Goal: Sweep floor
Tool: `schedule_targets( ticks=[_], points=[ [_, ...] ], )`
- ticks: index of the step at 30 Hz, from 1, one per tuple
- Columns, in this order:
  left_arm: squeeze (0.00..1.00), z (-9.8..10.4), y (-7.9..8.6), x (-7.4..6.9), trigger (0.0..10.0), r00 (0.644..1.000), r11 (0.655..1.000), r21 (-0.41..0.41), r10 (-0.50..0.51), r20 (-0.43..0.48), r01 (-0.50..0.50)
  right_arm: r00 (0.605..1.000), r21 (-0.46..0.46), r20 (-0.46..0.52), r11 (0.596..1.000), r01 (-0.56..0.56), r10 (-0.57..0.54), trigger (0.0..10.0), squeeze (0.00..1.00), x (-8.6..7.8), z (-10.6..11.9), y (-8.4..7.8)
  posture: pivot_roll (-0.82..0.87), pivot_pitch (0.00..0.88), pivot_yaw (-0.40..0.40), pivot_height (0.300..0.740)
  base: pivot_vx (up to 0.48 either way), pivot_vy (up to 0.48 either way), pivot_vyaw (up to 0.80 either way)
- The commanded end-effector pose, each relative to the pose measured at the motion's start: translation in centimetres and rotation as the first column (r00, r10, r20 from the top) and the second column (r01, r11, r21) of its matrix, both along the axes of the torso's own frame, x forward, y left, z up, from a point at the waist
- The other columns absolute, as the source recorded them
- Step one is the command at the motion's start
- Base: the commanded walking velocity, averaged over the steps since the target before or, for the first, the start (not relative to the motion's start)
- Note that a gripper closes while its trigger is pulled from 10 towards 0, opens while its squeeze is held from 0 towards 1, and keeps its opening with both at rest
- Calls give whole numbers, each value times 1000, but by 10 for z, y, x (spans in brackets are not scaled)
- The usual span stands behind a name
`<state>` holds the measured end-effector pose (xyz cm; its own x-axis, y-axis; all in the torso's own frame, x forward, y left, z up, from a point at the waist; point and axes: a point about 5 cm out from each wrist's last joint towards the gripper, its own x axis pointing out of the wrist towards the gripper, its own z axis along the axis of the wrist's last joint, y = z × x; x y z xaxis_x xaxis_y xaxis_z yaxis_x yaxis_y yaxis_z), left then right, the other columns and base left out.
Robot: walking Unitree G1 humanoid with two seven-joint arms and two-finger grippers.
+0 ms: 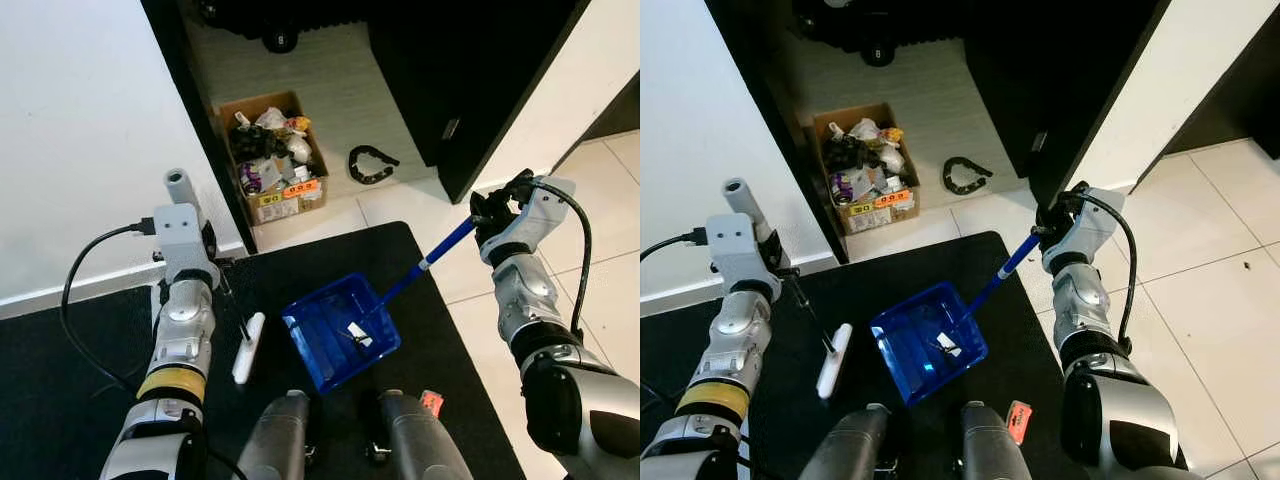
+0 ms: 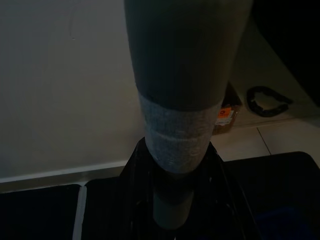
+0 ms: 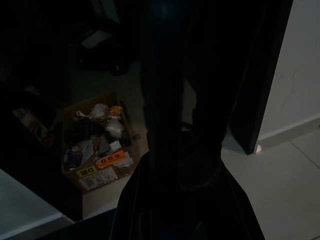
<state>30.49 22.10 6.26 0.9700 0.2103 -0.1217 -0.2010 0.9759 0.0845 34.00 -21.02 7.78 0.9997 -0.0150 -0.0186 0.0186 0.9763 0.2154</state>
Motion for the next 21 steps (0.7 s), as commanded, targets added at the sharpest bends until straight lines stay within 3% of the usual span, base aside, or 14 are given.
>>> schedule_targets(
  ticks=[1,5,14,21],
  points=[
    [0,0,-1,-1,10000,1000,1000,10,-5,12,5,999,3,20,1000,24,-24,10000,0,-1,2,-7,33,89,-37,740,0,-371,0],
    [0,-3,0,-1,10000,1000,999,-37,12,5,-12,999,3,23,1000,28,-28,10000,0,-1,3,-8,31,88,-35,740,0,-93,0],
    [0,-4,5,-3,10000,1000,999,-25,27,-5,-27,999,6,38,999,33,-33,10000,0,0,5,-9,29,95,-35,740,0,0,0],
    [0,-5,9,-4,10000,999,999,-25,33,-13,-33,997,-2,33,998,68,-68,10000,0,-2,6,-19,25,100,-36,740,0,0,0]
  ],
)
